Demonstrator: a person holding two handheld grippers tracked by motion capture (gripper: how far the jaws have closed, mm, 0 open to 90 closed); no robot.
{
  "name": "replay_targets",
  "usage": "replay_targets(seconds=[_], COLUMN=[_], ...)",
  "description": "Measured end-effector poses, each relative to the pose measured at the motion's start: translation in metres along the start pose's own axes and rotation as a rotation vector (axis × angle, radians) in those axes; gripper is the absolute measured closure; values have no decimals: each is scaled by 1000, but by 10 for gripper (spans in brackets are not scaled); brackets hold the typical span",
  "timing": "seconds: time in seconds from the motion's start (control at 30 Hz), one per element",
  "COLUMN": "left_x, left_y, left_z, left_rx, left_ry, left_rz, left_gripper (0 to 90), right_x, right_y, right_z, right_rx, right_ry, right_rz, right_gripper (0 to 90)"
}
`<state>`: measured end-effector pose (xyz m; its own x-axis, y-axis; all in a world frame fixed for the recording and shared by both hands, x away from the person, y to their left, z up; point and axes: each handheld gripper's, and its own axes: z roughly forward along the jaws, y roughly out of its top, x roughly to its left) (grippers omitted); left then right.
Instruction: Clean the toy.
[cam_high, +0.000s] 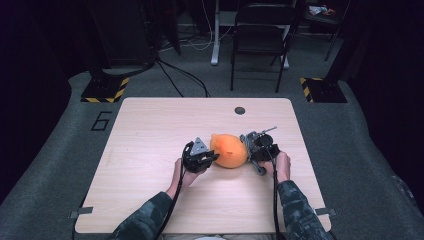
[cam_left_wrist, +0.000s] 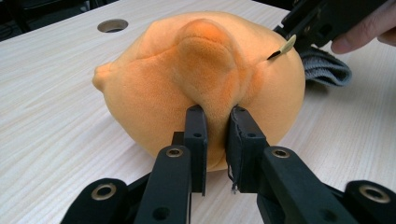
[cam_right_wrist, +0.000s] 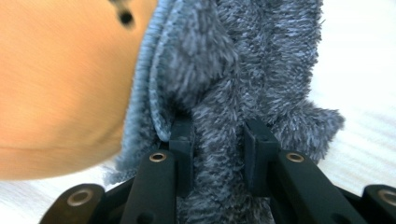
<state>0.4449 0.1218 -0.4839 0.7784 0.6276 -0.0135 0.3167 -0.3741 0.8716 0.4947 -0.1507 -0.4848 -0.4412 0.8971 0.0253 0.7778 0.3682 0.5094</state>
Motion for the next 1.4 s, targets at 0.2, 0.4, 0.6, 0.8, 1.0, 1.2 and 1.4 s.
replay_targets(seconds=[0.2,0.4,0.6,0.8,1.0,1.2,1.4], left_x=[0,-1,-3,-5,-5,-3,-3], left_y=[-1,0,1,1,1,0,0], left_z=[0,0,0,0,1,1,1], left_rx=[-9,-6,-16,-14,-11,-6,-4], left_ry=[10,7,9,3,11,9,6], left_rz=[-10,0,2,9,7,3,2], left_gripper=[787,787,786,785,784,784,785], right_x=[-1,6,44,78,77,62,47], right_y=[5,18,27,29,28,27,25], right_z=[-12,-50,-71,-72,-64,-60,-56], right_rx=[-25,-167,-241,-263,-237,-202,-158], right_ry=[-21,47,121,161,117,99,87], right_rz=[-12,-4,-85,-193,-210,-191,-154], right_gripper=[697,698,698,695,694,694,692])
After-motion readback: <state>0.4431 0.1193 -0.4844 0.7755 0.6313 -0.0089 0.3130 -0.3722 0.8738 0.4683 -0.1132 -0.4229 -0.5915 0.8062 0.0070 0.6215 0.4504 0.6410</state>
